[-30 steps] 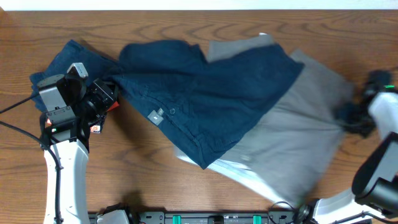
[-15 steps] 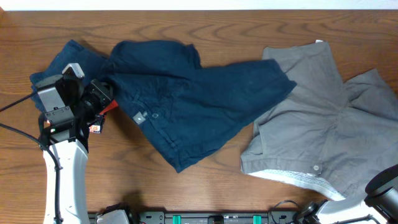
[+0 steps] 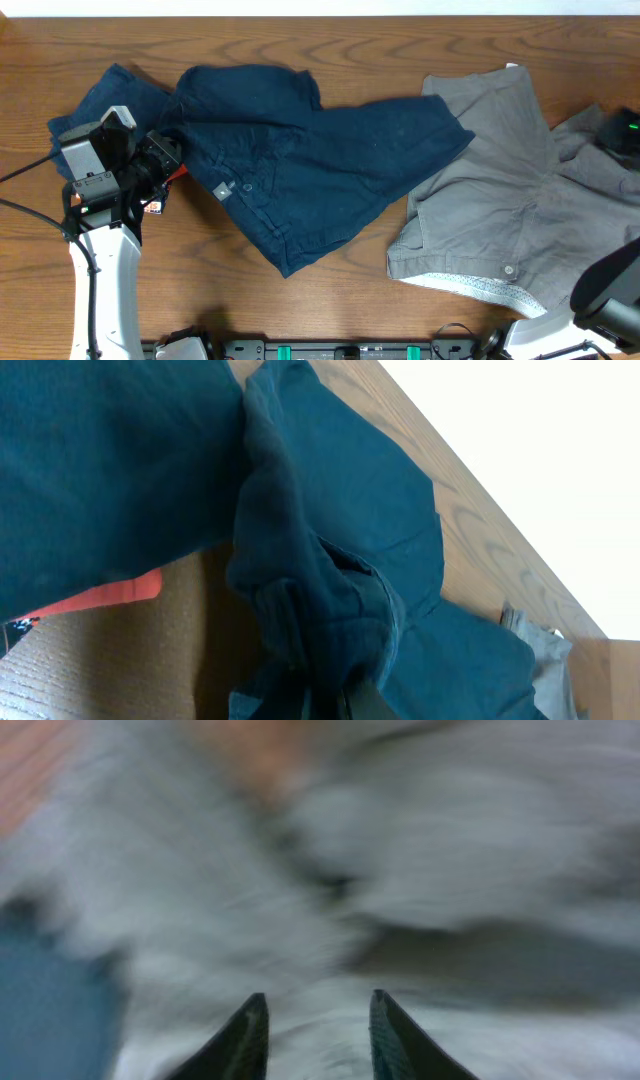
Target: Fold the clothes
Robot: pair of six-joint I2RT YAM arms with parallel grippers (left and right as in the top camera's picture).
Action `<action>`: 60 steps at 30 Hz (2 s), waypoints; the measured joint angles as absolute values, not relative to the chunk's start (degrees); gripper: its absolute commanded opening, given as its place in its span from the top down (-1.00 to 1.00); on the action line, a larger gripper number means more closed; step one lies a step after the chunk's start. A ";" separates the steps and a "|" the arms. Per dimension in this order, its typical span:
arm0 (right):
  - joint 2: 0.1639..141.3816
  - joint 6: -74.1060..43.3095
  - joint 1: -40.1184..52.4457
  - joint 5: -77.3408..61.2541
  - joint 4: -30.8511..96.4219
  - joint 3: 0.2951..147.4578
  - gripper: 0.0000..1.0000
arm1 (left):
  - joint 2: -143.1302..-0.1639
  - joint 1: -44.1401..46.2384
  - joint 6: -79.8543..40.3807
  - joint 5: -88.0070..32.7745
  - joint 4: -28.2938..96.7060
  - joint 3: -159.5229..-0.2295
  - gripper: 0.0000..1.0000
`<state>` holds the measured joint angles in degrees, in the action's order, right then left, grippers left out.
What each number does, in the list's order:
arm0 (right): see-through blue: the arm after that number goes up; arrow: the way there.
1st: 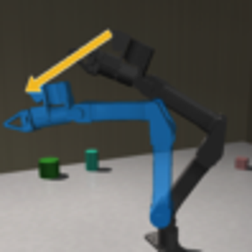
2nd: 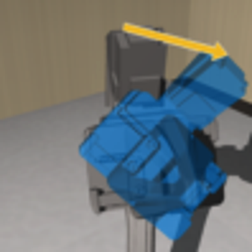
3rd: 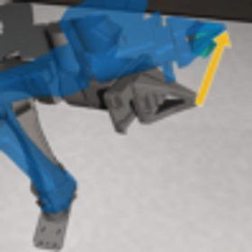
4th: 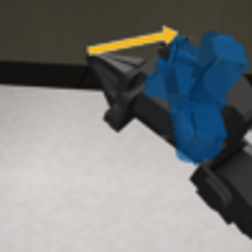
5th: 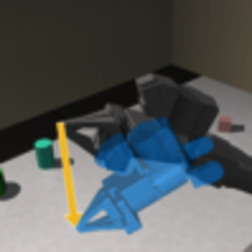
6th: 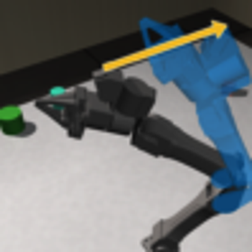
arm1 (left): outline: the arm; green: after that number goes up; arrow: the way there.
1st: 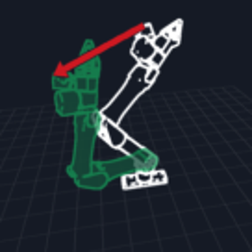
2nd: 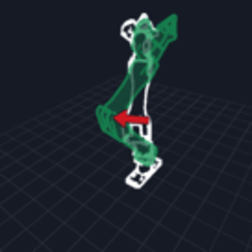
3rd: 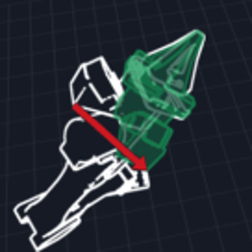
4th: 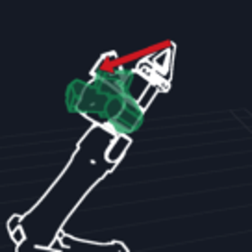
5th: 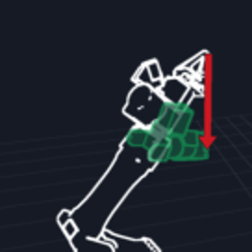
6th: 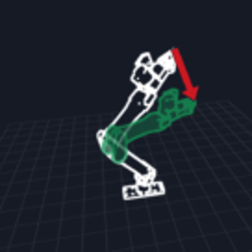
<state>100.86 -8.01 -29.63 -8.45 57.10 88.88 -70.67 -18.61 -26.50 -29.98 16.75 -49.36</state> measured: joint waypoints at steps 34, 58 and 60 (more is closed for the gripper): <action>99.24 -9.93 -6.94 4.14 35.16 52.71 0.35 | -70.70 -18.61 -26.48 -29.76 20.84 -49.36 0.88; 93.41 -8.58 -19.07 -15.14 40.86 65.14 -0.56 | -70.72 -16.80 -25.08 -29.56 20.93 -49.36 0.88; 93.36 -7.40 -15.20 -16.78 40.91 65.14 -0.55 | -70.81 -16.14 -24.56 -29.56 20.97 -49.36 0.88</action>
<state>93.36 -7.40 -15.20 -16.78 40.91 65.14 -70.81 -16.14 -24.56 -29.56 20.97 -49.36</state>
